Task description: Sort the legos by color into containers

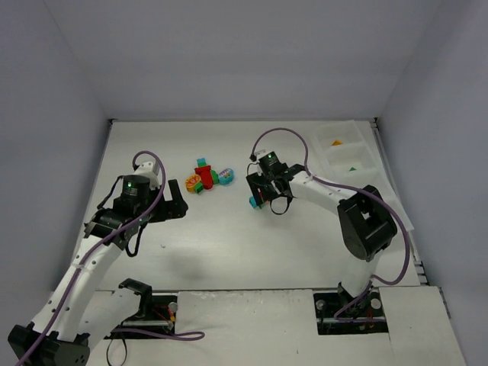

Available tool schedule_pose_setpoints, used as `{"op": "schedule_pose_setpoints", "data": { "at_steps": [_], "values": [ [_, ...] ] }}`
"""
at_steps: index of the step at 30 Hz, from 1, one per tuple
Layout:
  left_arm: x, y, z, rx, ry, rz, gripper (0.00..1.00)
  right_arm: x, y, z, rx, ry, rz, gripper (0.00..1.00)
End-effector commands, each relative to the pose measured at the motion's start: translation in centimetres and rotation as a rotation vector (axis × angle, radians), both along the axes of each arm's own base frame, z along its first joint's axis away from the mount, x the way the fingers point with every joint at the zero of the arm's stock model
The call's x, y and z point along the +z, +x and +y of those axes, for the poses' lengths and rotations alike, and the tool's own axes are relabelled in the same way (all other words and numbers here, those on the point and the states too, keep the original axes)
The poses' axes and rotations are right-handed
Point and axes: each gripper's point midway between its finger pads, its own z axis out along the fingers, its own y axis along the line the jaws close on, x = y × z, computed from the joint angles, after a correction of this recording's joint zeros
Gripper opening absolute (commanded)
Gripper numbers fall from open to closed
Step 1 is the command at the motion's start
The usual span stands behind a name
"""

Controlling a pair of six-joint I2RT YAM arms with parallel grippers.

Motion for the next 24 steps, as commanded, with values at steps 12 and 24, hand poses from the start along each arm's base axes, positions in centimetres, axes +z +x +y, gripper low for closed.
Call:
{"op": "schedule_pose_setpoints", "data": {
  "at_steps": [12, 24],
  "values": [
    [0.8, 0.5, -0.6, -0.015, -0.022, -0.036, 0.97, 2.1, 0.4, 4.8, 0.302, 0.34, 0.079, 0.58],
    [0.2, 1.2, -1.2, -0.026, -0.03, -0.023, 0.97, 1.1, -4.0, 9.6, 0.311, 0.398, 0.132, 0.51]
  ]
}}
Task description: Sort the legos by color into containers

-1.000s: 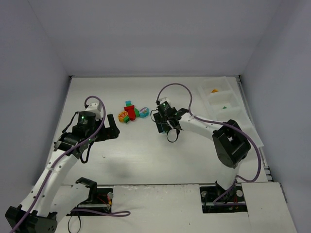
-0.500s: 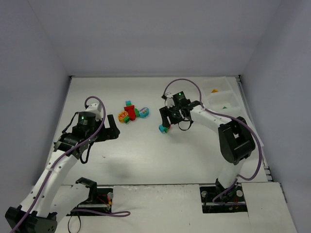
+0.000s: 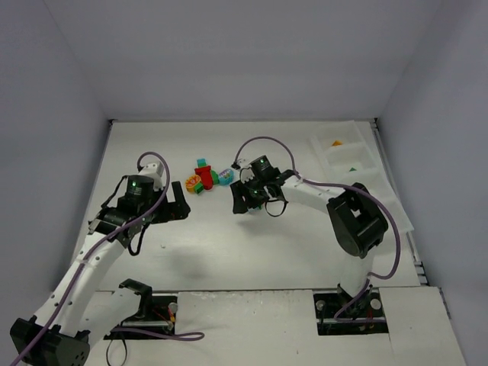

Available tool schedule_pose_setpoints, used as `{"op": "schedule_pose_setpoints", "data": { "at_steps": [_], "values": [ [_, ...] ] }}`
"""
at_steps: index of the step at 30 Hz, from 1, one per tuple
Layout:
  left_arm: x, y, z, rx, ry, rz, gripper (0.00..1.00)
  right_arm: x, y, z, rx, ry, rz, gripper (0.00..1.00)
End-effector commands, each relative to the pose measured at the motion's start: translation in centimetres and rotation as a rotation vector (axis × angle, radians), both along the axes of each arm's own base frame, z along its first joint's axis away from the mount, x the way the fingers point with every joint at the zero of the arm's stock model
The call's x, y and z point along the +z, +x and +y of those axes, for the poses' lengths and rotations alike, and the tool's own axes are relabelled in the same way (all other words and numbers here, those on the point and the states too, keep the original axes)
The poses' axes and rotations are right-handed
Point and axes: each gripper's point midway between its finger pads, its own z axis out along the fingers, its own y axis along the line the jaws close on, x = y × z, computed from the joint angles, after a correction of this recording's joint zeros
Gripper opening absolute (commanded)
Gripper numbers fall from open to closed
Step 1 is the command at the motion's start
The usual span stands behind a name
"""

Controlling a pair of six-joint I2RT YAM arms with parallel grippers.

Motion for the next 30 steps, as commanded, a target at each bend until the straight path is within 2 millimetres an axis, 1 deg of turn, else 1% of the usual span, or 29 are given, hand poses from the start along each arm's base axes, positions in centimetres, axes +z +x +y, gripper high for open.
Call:
{"op": "schedule_pose_setpoints", "data": {
  "at_steps": [1, 4, 5, 7, 8, 10, 12, 15, 16, 18, 21, 22, 25, 26, 30],
  "values": [
    [1.2, 1.3, -0.9, -0.013, -0.034, -0.052, 0.97, 1.0, -0.9, 1.7, -0.003, 0.047, 0.0, 0.51],
    [1.2, 1.4, -1.1, -0.016, -0.037, -0.05, 0.97, 2.1, 0.5, 0.8, -0.073, 0.023, -0.065, 0.51],
    [1.3, 1.5, -1.1, -0.018, -0.038, -0.054, 0.97, 3.0, 1.8, -0.2, -0.13, -0.007, -0.123, 0.52],
    [1.4, 1.6, -1.2, -0.022, -0.036, -0.055, 0.97, 4.1, 3.0, -1.4, -0.174, -0.03, -0.184, 0.56],
    [1.4, 1.7, -1.2, -0.022, -0.034, -0.057, 0.97, 5.3, 4.2, -2.6, -0.212, -0.044, -0.234, 0.6],
    [1.4, 1.7, -1.2, -0.023, -0.033, -0.058, 0.97, 6.4, 5.0, -3.3, -0.226, -0.056, -0.278, 0.64],
    [1.3, 1.7, -1.2, -0.023, -0.034, -0.057, 0.97, 7.1, 5.9, -4.4, -0.255, -0.099, -0.324, 0.7],
    [1.2, 1.6, -1.1, -0.021, -0.032, -0.053, 0.97, 6.6, 6.4, -5.5, -0.265, -0.135, -0.311, 0.72],
    [1.1, 1.5, -1.2, -0.024, -0.033, -0.053, 0.97, 6.0, 6.4, -5.7, -0.265, -0.143, -0.295, 0.72],
    [1.0, 1.5, -1.1, -0.024, -0.03, -0.051, 0.97, 5.8, 6.5, -5.9, -0.269, -0.138, -0.282, 0.72],
    [1.0, 1.4, -1.0, -0.022, -0.025, -0.051, 0.97, 4.5, 6.7, -6.2, -0.273, -0.141, -0.241, 0.72],
    [1.0, 1.4, -1.0, -0.021, -0.026, -0.052, 0.97, 3.6, 6.7, -6.4, -0.281, -0.151, -0.219, 0.7],
    [1.0, 1.3, -1.1, -0.027, -0.03, -0.048, 0.97, 2.1, 6.7, -6.9, -0.311, -0.165, -0.177, 0.67],
    [1.1, 1.3, -1.2, -0.029, -0.03, -0.049, 0.97, 1.9, 6.6, -6.9, -0.315, -0.164, -0.169, 0.64],
    [1.1, 1.2, -1.0, -0.023, -0.029, -0.053, 0.97, 0.9, 5.4, -7.2, -0.341, -0.159, -0.116, 0.59]
  ]
}}
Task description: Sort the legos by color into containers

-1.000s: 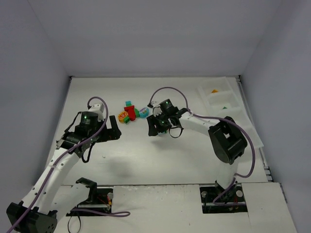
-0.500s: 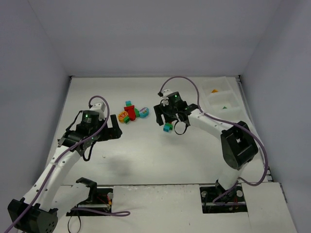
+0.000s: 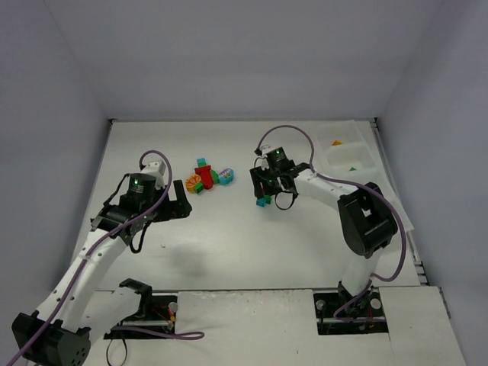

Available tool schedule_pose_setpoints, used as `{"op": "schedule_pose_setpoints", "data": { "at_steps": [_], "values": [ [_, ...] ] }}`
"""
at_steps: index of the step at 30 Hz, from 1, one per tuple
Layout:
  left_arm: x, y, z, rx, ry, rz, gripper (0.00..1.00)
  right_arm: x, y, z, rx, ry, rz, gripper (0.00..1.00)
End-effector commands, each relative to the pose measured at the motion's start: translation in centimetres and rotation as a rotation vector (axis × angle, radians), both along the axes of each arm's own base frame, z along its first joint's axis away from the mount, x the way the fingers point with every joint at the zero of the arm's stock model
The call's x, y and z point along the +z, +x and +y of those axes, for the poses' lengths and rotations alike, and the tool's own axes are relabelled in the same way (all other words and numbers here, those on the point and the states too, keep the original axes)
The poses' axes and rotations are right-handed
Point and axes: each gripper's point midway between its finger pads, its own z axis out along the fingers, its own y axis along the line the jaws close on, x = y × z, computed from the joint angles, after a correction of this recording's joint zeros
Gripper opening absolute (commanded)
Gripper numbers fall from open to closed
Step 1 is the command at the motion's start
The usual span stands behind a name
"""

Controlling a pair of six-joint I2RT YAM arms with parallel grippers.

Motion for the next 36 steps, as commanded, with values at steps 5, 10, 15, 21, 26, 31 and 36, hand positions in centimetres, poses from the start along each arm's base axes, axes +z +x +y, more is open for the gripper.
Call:
{"op": "schedule_pose_setpoints", "data": {
  "at_steps": [5, 10, 15, 21, 26, 31, 36],
  "values": [
    [1.2, 0.5, -0.4, -0.009, -0.024, -0.058, 0.97, 0.6, -2.4, 1.6, -0.034, 0.08, 0.045, 0.5],
    [1.1, 0.6, -0.5, -0.01, -0.027, -0.055, 0.97, 0.7, -4.0, 4.2, -0.022, 0.127, 0.075, 0.48],
    [1.2, 0.7, -0.6, -0.011, -0.026, -0.057, 0.97, 1.3, -4.9, 7.1, -0.038, 0.201, 0.119, 0.45],
    [1.0, 0.5, -0.3, -0.006, -0.019, -0.053, 0.97, 3.5, -6.7, 10.6, 0.007, 0.299, 0.167, 0.41],
    [0.9, 0.4, -0.3, 0.001, -0.022, -0.053, 0.97, 4.7, -8.1, 13.1, 0.141, 0.317, 0.156, 0.44],
    [1.1, 0.4, -0.3, 0.002, -0.023, -0.058, 0.97, 5.5, -6.8, 11.4, 0.216, 0.216, 0.027, 0.52],
    [1.5, 0.4, -0.3, -0.006, -0.021, -0.067, 0.97, 6.8, -4.3, 7.2, 0.366, 0.031, -0.173, 0.59]
  ]
}}
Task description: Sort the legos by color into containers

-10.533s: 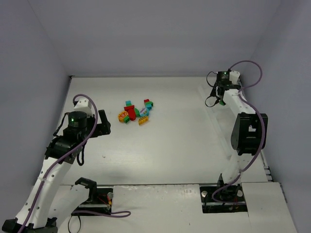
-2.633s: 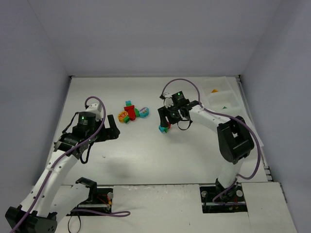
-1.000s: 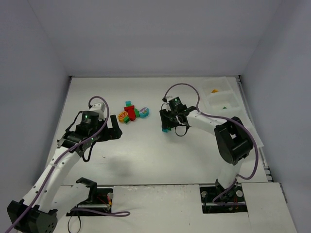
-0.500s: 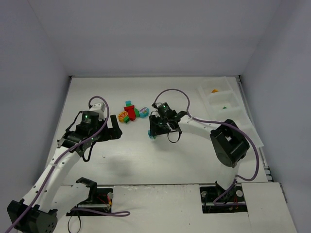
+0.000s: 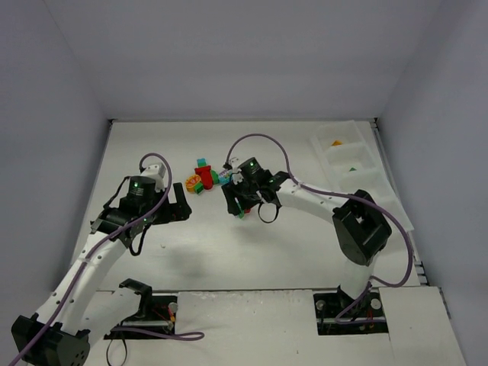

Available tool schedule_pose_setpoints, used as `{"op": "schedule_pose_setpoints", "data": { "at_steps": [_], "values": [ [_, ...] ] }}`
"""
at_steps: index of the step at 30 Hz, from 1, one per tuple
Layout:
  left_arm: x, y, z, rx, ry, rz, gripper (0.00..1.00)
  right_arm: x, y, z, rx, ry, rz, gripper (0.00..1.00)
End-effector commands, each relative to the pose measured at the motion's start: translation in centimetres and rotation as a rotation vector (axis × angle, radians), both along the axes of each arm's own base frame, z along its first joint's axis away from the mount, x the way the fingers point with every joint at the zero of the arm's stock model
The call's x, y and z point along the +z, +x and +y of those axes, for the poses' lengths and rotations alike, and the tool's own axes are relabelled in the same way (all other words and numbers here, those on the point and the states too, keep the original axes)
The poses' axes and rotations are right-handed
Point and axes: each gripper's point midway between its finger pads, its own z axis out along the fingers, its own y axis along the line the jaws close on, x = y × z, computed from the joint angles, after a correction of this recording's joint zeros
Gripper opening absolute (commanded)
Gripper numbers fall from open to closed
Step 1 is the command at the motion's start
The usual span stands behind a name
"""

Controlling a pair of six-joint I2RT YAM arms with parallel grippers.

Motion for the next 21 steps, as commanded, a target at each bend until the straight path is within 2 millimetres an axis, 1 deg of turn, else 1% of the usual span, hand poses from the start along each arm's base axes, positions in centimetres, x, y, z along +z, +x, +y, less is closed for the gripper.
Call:
{"op": "schedule_pose_setpoints", "data": {
  "at_steps": [1, 2, 4, 6, 7, 8, 9, 10, 11, 14, 16, 17, 21],
  "values": [
    [2.1, 0.9, -0.4, -0.006, -0.023, -0.071, 0.97, 5.2, 3.2, -2.6, 0.144, -0.049, -0.268, 0.59],
    [2.1, 0.9, -0.5, -0.013, -0.024, -0.069, 0.96, 6.0, 3.6, -3.2, 0.167, -0.047, -0.296, 0.6],
    [2.2, 0.7, -0.5, -0.021, -0.02, -0.065, 0.97, 6.8, 4.3, -4.1, 0.245, -0.068, -0.359, 0.6],
    [2.3, 0.6, -0.5, -0.028, -0.013, -0.064, 0.97, 6.7, 4.4, -5.0, 0.303, -0.057, -0.358, 0.6],
    [2.3, 0.5, -0.4, -0.028, -0.01, -0.062, 0.97, 6.5, 4.4, -5.3, 0.359, -0.074, -0.377, 0.6],
    [2.3, 0.4, -0.4, -0.031, -0.007, -0.063, 0.97, 5.2, 3.8, -5.8, 0.404, -0.094, -0.351, 0.6],
    [2.3, 0.4, -0.3, -0.032, -0.005, -0.067, 0.97, 4.5, 3.3, -6.0, 0.447, -0.108, -0.344, 0.59],
    [2.3, 0.3, -0.3, -0.033, -0.004, -0.066, 0.97, 3.7, 3.3, -6.4, 0.499, -0.141, -0.353, 0.59],
    [2.3, 0.3, -0.2, -0.03, -0.003, -0.067, 0.97, 2.5, 2.9, -6.9, 0.522, -0.168, -0.314, 0.58],
    [2.3, 0.2, -0.2, -0.031, -0.004, -0.067, 0.97, 0.9, 3.0, -7.3, 0.574, -0.208, -0.287, 0.59],
    [2.4, 0.1, -0.2, -0.03, -0.006, -0.068, 0.97, 0.5, 3.1, -7.2, 0.627, -0.215, -0.301, 0.59],
    [2.4, 0.0, -0.2, -0.031, -0.007, -0.069, 0.97, 0.5, 3.2, -7.2, 0.646, -0.219, -0.31, 0.63],
    [2.1, -0.3, 0.0, -0.029, 0.0, -0.061, 0.97, 0.3, 4.1, -6.9, 0.672, -0.239, -0.335, 0.63]
  ]
}}
